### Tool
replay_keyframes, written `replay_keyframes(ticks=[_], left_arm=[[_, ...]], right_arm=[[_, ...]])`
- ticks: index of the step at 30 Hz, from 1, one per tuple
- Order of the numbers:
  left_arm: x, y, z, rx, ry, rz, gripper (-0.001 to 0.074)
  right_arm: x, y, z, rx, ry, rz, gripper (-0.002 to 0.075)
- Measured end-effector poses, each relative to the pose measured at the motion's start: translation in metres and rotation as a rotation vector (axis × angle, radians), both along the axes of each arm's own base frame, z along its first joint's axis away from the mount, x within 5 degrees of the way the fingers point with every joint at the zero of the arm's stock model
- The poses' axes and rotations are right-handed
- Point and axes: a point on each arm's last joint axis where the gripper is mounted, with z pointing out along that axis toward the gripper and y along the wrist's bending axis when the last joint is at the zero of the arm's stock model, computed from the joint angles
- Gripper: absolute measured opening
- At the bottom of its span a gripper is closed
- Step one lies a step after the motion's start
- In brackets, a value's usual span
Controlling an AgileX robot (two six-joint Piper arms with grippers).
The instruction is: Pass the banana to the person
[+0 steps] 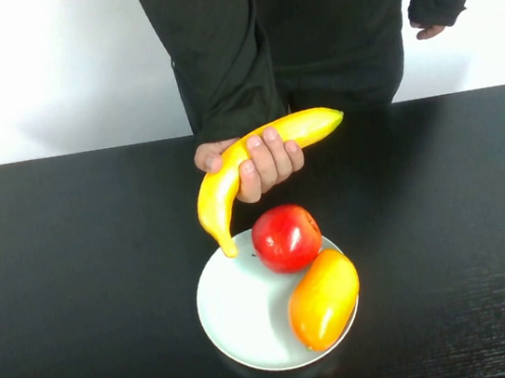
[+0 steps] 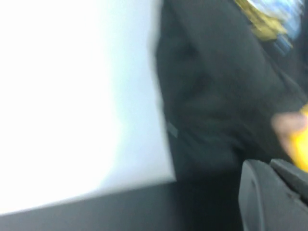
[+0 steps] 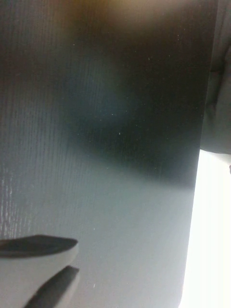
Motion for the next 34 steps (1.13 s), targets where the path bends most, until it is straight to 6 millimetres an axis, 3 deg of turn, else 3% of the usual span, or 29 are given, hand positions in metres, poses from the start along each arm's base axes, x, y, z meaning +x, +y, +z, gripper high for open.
replay_keyframes(ticks=[7, 18, 34], left_arm=[[-0.002, 0.011, -0.032, -0.109, -0.039, 0.186, -0.0003], [-0.004, 0.016, -0.069, -0.067, 0.36, 0.265, -0.0003], [-0.005, 0.016, -0.07, -0.064, 0.371, 0.266, -0.0004]], right_arm=[[0.0, 0.0, 0.0, 0.0, 0.0, 0.0, -0.0007], [0.0, 0.0, 0.0, 0.0, 0.002, 0.0, -0.0007], [0.0, 0.0, 0.0, 0.0, 0.002, 0.0, -0.0007]])
